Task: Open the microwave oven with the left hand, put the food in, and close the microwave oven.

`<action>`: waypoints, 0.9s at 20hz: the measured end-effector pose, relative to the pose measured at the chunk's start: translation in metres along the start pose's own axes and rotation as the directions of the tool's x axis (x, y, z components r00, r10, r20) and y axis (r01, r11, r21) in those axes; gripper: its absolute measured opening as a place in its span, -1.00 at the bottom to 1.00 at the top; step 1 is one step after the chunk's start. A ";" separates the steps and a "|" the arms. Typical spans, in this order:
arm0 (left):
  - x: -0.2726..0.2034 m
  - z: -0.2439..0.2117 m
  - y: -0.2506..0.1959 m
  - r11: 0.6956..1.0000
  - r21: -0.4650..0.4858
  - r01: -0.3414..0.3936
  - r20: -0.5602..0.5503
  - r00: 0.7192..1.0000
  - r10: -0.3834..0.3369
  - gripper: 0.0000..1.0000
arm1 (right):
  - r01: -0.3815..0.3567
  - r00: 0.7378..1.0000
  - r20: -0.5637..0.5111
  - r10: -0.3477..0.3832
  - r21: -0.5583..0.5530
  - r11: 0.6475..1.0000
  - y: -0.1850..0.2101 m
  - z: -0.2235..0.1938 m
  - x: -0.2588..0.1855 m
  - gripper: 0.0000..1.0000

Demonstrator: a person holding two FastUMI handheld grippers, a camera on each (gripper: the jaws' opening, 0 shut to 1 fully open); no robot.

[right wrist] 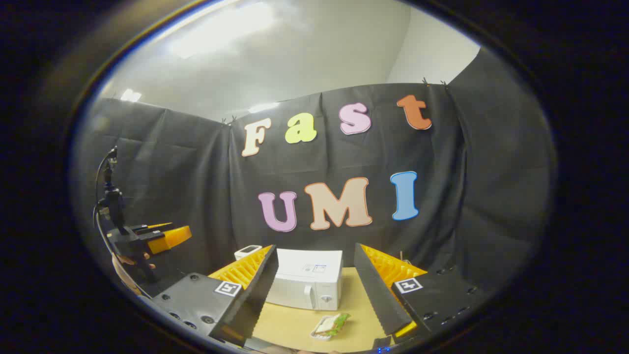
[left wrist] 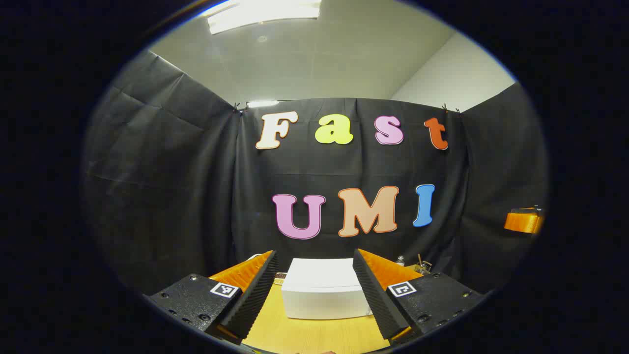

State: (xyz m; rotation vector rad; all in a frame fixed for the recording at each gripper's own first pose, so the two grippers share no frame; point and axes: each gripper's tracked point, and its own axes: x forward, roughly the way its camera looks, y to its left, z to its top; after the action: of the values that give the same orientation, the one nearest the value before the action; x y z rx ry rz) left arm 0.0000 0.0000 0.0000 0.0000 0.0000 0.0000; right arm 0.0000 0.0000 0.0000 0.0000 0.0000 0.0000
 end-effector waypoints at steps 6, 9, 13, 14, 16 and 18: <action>0.004 -0.008 0.014 0.999 0.010 -0.036 -0.020 0.999 0.036 0.90 | 0.000 0.999 -0.046 0.000 -0.013 1.000 0.002 -0.016 0.000 0.92; 0.002 -0.009 0.016 0.999 0.022 -0.048 -0.029 0.998 0.048 0.84 | 0.009 0.999 -0.048 -0.010 -0.016 1.000 -0.001 -0.016 0.002 0.92; 0.000 -0.008 0.015 0.999 0.030 -0.043 -0.024 0.999 0.044 0.86 | 0.040 0.997 -0.065 -0.041 -0.010 0.999 -0.010 -0.023 0.005 0.92; 0.000 -0.007 0.016 0.999 0.031 -0.042 -0.023 0.999 0.043 0.86 | 0.045 0.997 -0.068 -0.045 -0.009 0.999 -0.011 -0.023 0.006 0.92; -0.001 -0.008 0.014 0.999 0.033 -0.040 -0.026 0.999 0.040 0.91 | 0.053 0.996 -0.068 -0.053 -0.002 0.999 -0.013 -0.022 0.008 0.92; -0.001 -0.011 0.013 0.999 0.041 -0.032 -0.030 0.999 0.033 0.84 | 0.047 0.997 -0.067 -0.047 0.009 0.999 -0.012 -0.021 0.010 0.92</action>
State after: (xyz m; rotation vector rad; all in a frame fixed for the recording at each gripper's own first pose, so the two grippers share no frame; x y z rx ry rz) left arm -0.0012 0.0131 -0.0110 0.0408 0.0308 0.0324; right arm 0.0100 -0.0119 -0.0206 0.0109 0.0666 -0.0470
